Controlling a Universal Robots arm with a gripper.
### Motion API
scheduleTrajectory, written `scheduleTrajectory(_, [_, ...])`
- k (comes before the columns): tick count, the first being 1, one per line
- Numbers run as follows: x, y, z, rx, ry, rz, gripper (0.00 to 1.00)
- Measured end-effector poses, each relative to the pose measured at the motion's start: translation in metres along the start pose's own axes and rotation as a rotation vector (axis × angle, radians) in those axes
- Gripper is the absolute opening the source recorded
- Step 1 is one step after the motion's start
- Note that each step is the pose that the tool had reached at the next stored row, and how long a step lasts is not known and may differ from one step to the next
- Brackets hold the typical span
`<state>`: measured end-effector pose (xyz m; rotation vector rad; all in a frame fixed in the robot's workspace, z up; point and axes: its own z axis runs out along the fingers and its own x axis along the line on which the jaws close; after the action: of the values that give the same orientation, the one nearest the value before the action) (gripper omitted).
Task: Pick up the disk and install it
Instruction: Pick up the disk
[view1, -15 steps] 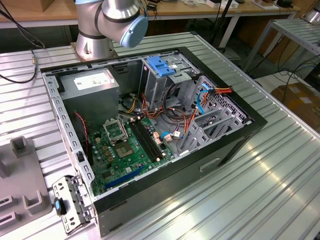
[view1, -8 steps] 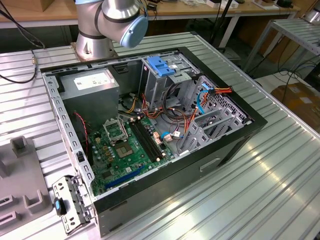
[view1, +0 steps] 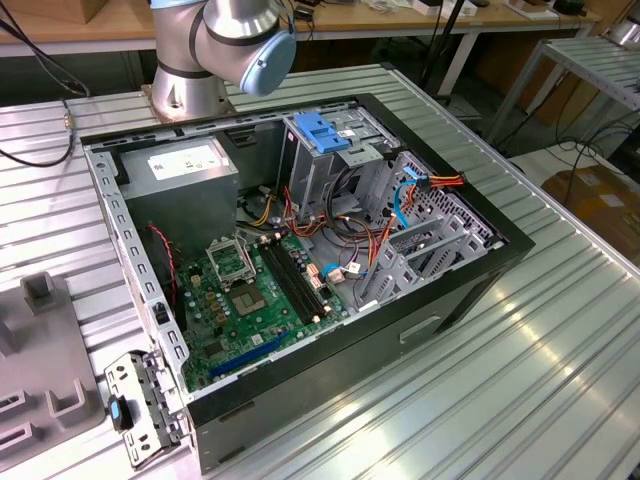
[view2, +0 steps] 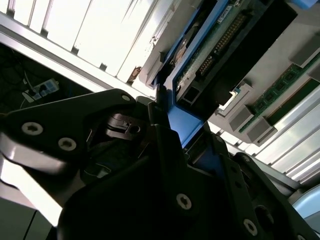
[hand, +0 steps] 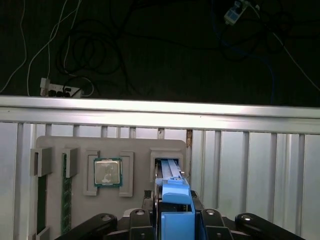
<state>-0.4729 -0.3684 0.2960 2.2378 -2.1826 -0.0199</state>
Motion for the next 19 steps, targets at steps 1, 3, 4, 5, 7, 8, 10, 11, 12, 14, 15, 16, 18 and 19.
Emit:
scheduleTrajectory(1, [0.0000,0.0000,0.0000,-0.0001,0.0000,0.004,0.37])
scheduleTrajectory(3, [0.0000,0.0000,0.0001,0.0000,-0.0001,0.005,0.37])
scheduleTrajectory(4, [0.0000,0.0000,0.0001,0.0000,-0.0001,0.005,0.37])
scheduleTrajectory(5, [0.0000,0.0000,0.0002,0.0001,-0.0001,0.005,0.37])
scheduleTrajectory(7, [0.0000,0.0000,0.0003,0.0001,-0.0006,0.030,0.37])
scheduleTrajectory(8, [0.0000,0.0000,0.0003,0.0001,-0.0006,0.030,0.37])
scheduleTrajectory(10, [0.0000,0.0000,0.0003,0.0001,-0.0006,0.030,0.37])
scheduleTrajectory(11, [0.0000,0.0000,0.0003,0.0001,-0.0006,0.030,0.37])
scheduleTrajectory(12, [0.0000,0.0000,0.0003,0.0001,-0.0006,0.025,0.37])
scheduleTrajectory(14, [0.0000,0.0000,0.0003,0.0002,-0.0005,0.019,0.37])
scheduleTrajectory(15, [0.0000,0.0000,0.0003,0.0001,-0.0004,0.016,0.37])
scheduleTrajectory(16, [0.0000,0.0000,0.0003,0.0002,-0.0003,0.013,0.37])
scheduleTrajectory(18, [0.0000,0.0000,0.0003,0.0001,-0.0002,0.011,0.37])
scheduleTrajectory(19, [0.0000,0.0000,0.0003,0.0001,-0.0002,0.011,0.37])
